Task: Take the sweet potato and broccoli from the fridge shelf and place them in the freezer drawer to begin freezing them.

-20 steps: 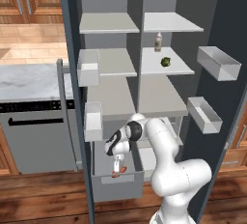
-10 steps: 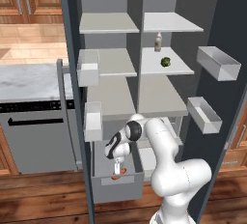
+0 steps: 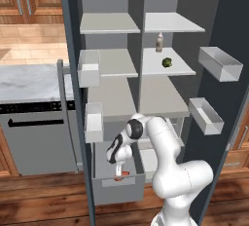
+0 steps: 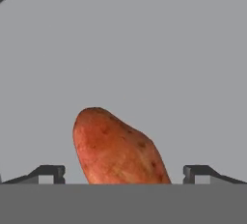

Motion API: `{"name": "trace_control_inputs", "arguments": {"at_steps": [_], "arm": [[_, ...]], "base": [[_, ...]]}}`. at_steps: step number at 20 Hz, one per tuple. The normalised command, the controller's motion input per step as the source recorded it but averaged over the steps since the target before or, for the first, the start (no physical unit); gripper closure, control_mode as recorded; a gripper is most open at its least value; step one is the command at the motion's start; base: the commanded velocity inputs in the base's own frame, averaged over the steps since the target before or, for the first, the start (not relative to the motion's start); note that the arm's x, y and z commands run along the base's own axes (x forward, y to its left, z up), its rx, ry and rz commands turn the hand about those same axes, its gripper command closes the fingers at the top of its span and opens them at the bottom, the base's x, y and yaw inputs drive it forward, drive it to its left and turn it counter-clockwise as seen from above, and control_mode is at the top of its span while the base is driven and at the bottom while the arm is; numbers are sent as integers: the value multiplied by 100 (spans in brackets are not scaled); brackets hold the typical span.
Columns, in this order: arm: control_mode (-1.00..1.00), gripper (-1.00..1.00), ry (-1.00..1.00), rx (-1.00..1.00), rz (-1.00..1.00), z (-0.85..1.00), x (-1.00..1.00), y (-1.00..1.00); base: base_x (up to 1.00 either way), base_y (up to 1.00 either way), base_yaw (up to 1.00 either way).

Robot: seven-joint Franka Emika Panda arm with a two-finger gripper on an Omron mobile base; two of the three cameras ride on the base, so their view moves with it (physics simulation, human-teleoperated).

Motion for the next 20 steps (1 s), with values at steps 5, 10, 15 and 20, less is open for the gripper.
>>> {"name": "trace_control_inputs", "arguments": {"at_steps": [5,10,15,20], "arm": [[-100,-100,-14,1,0,46,-10,-3],[-100,-100,-5,9,0,76,0,-25],[-100,-100,-6,4,0,70,-4,-24],[-100,-100,-8,3,-1,74,-15,-22]], "base": [[0,0,0],[0,0,0],[0,0,0],[0,0,0]]}}
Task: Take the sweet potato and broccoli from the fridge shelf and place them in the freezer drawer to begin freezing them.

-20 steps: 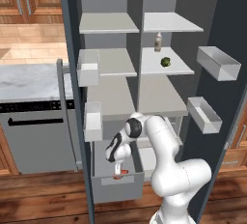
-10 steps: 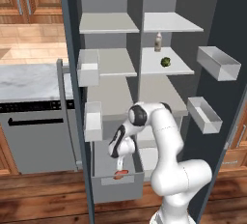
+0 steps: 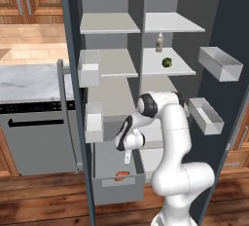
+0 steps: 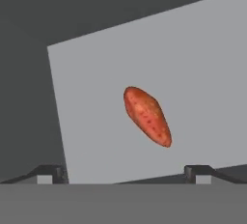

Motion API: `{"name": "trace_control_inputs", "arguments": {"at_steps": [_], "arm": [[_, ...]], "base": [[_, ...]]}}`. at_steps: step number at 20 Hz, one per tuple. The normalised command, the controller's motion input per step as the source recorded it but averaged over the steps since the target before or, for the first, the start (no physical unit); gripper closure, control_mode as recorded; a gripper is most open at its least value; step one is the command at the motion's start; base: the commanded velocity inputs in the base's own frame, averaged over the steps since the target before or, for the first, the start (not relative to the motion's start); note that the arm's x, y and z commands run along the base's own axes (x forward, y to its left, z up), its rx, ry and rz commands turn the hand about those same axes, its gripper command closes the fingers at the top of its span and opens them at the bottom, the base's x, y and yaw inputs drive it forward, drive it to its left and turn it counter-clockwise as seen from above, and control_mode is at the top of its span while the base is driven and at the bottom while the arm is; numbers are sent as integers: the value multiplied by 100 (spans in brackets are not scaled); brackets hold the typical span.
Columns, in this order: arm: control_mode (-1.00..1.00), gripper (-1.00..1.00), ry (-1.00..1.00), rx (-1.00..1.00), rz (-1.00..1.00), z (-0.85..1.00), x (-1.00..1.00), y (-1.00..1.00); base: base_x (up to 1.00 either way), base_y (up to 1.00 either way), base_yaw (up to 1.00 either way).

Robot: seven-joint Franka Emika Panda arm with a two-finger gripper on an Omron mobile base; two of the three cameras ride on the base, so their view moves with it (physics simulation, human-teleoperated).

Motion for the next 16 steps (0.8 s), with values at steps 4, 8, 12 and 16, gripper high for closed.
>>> {"name": "trace_control_inputs", "arguments": {"at_steps": [4,8,12,16], "arm": [[-100,-100,-4,3,-4,86,-7,-17],[-100,-100,-1,3,-5,86,-10,-21],[-100,-100,0,5,-8,88,-18,-21],[-100,-100,0,7,-11,89,-21,-18]], "base": [[0,0,0],[0,0,0],[0,0,0],[0,0,0]]}}
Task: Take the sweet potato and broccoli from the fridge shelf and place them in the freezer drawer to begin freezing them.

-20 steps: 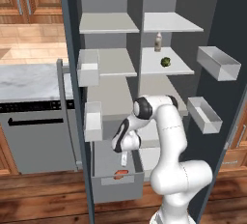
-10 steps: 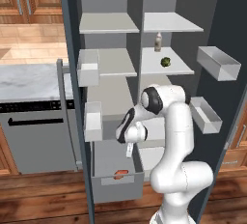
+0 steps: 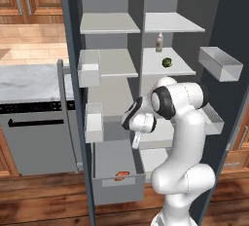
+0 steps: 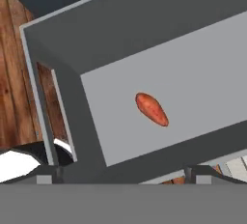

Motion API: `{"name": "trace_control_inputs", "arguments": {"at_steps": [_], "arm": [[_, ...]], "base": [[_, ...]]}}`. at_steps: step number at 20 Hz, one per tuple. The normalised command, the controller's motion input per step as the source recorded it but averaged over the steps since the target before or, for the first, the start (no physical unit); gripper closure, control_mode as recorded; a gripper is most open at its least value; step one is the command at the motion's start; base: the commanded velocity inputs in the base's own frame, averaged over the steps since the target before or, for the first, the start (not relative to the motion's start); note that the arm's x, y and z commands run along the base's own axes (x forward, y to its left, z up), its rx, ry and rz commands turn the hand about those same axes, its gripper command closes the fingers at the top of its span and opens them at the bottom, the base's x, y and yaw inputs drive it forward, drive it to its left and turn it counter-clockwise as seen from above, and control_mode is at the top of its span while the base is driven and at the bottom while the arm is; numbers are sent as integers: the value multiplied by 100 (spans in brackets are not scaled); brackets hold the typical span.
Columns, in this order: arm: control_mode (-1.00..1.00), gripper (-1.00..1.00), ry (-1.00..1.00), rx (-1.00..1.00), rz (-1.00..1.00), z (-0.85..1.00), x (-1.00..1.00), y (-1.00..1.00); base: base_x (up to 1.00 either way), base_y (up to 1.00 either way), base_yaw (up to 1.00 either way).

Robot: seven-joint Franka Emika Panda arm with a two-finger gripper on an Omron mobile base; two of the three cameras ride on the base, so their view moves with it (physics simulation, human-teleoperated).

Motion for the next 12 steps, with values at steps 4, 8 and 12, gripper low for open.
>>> {"name": "trace_control_inputs", "arguments": {"at_steps": [4,8,12], "arm": [[-100,-100,0,8,-13,86,-28,-16],[-100,-100,0,8,-16,88,-33,-14],[-100,-100,0,7,-16,94,-31,-14]], "base": [[0,0,0],[0,0,0],[0,0,0]]}}
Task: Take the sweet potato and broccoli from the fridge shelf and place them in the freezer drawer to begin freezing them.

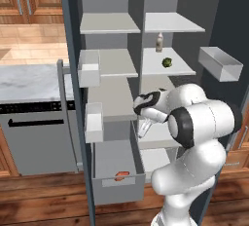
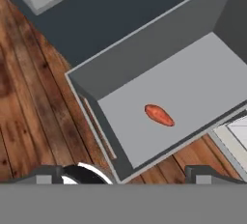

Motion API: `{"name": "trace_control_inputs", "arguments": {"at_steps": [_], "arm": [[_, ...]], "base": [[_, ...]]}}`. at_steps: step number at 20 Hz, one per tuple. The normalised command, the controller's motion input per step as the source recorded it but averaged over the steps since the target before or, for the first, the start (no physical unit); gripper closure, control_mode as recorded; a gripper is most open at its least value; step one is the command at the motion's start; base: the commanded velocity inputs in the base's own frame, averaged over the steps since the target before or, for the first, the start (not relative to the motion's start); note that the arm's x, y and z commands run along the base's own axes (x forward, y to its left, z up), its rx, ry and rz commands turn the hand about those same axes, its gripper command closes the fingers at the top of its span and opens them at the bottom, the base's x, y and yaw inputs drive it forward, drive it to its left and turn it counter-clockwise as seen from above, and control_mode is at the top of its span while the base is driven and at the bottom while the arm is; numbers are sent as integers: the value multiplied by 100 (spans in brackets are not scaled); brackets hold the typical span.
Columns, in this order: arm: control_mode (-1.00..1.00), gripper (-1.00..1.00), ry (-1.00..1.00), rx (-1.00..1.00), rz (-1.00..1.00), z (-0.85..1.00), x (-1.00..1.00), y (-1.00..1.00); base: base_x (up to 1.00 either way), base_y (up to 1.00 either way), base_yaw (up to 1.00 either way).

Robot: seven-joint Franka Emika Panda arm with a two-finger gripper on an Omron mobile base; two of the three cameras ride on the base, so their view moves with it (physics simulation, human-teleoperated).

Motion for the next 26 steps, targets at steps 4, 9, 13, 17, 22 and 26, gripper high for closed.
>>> {"name": "trace_control_inputs", "arguments": {"at_steps": [4,9,13,17,22,26], "arm": [[-100,-100,0,8,-16,87,-31,-15],[-100,-100,0,8,-18,63,-46,-19],[-100,-100,0,2,-21,26,-71,-12],[-100,-100,0,0,-21,18,-88,-8],[-100,-100,0,0,-19,25,-74,0],[-100,-100,0,0,-17,22,-68,-1]], "base": [[0,0,0],[0,0,0],[0,0,0],[0,0,0],[0,0,0],[0,0,0]]}}
